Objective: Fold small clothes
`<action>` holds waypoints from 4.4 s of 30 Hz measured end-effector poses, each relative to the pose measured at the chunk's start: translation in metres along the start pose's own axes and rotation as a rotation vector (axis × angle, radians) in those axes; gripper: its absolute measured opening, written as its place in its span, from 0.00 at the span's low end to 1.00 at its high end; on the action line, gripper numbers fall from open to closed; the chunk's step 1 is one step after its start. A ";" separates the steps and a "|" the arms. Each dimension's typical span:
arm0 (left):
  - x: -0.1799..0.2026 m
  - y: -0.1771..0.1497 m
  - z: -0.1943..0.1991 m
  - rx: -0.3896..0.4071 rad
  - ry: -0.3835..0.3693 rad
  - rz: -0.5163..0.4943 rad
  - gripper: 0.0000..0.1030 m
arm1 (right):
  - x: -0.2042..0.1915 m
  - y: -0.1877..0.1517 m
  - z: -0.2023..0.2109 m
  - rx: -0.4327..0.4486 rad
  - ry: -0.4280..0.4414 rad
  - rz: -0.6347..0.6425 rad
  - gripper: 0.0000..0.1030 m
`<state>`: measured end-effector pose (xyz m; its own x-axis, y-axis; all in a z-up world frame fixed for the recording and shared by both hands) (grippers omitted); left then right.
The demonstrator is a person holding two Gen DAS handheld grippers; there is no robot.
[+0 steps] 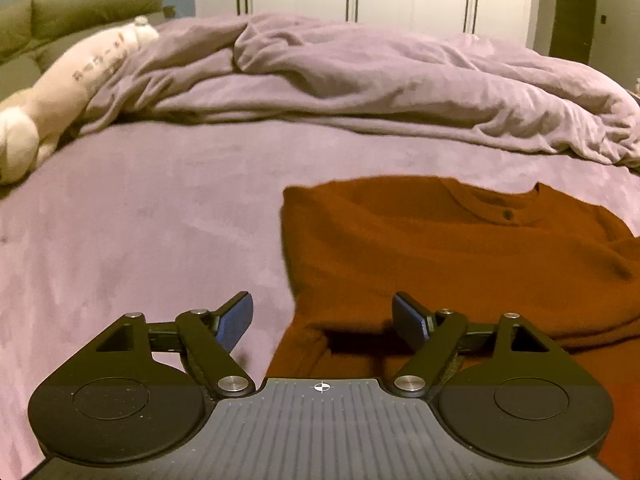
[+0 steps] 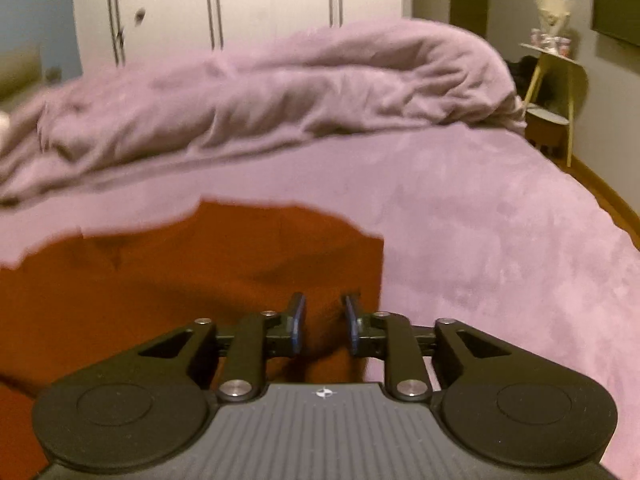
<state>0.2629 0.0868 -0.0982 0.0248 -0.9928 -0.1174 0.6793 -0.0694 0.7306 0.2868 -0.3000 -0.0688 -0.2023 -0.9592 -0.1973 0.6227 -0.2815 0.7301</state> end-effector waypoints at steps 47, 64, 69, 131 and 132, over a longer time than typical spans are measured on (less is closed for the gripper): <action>0.028 0.071 -0.161 -0.127 0.011 -0.072 0.98 | -0.219 -0.009 -0.143 -0.229 0.337 0.281 0.15; -0.051 -0.089 0.061 -0.237 -0.169 -0.144 0.97 | 0.037 -0.101 0.090 -0.345 0.218 0.142 0.21; -0.056 -0.143 0.102 -0.353 -0.207 -0.093 0.96 | 0.083 -0.127 0.167 -0.356 0.136 0.061 0.49; -0.057 -0.019 -0.005 -0.113 -0.279 -0.034 0.42 | 0.026 -0.048 0.036 -0.187 0.201 0.188 0.54; -0.054 -0.019 -0.004 -0.113 -0.288 -0.046 0.31 | 0.024 -0.048 0.034 -0.193 0.205 0.200 0.53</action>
<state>0.2520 0.1423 -0.1087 -0.2056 -0.9769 0.0582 0.7524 -0.1198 0.6477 0.2265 -0.3087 -0.0859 0.0820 -0.9756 -0.2039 0.7701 -0.0678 0.6343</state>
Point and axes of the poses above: each gripper's, at about its wrist camera, not at the fingertips, and z roughly against the way its jaws point, x to its right, y to its top, the point moved 1 cm from there along -z, roughly the way its jaws point, and after that the axes turned 8 degrees about -z, right-handed, at the moved point
